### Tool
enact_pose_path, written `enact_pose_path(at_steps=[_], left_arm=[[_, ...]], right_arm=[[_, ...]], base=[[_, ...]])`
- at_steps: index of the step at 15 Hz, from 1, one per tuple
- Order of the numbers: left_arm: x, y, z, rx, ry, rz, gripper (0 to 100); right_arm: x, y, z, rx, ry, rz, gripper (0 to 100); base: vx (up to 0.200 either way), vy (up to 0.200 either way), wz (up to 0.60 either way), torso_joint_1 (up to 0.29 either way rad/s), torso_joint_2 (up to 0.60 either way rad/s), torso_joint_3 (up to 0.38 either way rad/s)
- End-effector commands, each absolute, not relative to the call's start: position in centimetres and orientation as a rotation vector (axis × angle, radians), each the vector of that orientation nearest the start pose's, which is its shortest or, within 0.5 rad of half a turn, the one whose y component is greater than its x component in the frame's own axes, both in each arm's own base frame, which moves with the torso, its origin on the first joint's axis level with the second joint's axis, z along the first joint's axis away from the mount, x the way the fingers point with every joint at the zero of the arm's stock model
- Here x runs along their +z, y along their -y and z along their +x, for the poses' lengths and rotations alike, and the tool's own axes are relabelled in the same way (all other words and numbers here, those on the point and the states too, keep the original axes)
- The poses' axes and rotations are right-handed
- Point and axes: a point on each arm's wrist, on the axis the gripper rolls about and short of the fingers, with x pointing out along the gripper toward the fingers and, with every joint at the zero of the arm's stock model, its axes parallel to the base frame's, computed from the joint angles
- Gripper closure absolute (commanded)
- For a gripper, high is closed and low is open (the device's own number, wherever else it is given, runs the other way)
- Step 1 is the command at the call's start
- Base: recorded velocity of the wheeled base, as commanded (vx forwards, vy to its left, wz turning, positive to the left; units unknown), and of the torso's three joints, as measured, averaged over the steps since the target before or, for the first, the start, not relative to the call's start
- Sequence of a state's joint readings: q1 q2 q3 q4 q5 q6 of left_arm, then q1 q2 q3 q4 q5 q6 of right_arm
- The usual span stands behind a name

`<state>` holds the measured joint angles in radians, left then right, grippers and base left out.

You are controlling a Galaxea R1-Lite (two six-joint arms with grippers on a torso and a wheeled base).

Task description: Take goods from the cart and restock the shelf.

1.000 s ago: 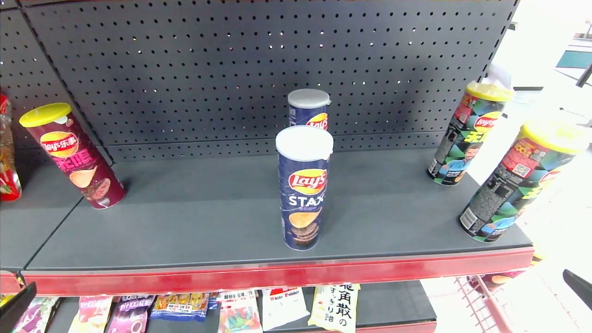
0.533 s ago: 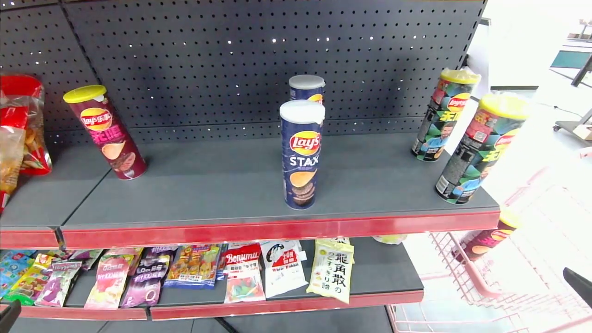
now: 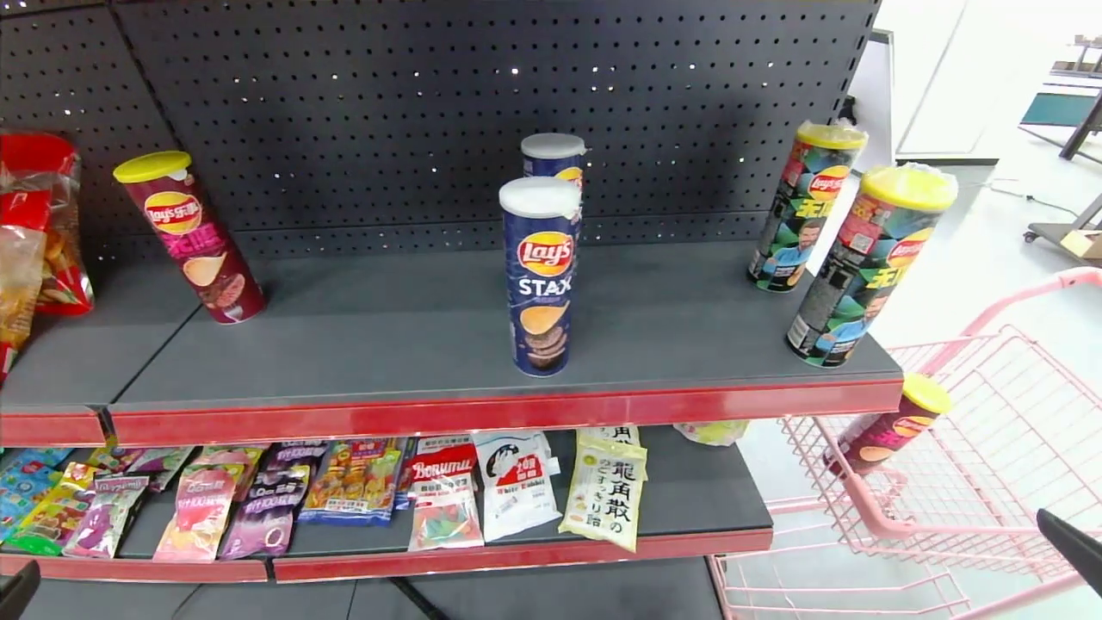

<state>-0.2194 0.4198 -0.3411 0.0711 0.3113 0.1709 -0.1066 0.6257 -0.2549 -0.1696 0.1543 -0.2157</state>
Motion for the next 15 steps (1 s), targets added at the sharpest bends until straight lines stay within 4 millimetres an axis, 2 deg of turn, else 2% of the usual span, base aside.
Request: enact_pose_path(at_steps=[1, 9, 10, 15], left_arm=[[16.83, -0.48, 0.99, 0.077, -0.166, 0.213, 0], [16.66, -0.51, 0.86, 0.075, -0.164, 0.237, 0], [16.67, -0.51, 0.84, 0.073, -0.163, 0.248, 0], [16.67, -0.49, 0.57, 0.034, -0.144, 0.292, 0]], right_arm=[[16.21, 0.16, 4.81, 0.071, -0.198, -0.189, 0], [16.14, 0.23, 5.36, 0.072, -0.226, -0.192, 0], [16.12, 0.22, 5.38, 0.075, -0.229, -0.193, 0], [15.95, 0.27, 5.59, 0.073, -0.246, -0.196, 0]], base=[[0.0, -0.2, 0.0, 0.012, 0.01, -0.002], [0.0, -0.2, 0.0, 0.002, 0.0, 0.0], [0.0, 0.0, 0.0, 0.0, 0.0, 0.0], [0.0, 0.0, -0.6, 0.004, 0.0, 0.0]])
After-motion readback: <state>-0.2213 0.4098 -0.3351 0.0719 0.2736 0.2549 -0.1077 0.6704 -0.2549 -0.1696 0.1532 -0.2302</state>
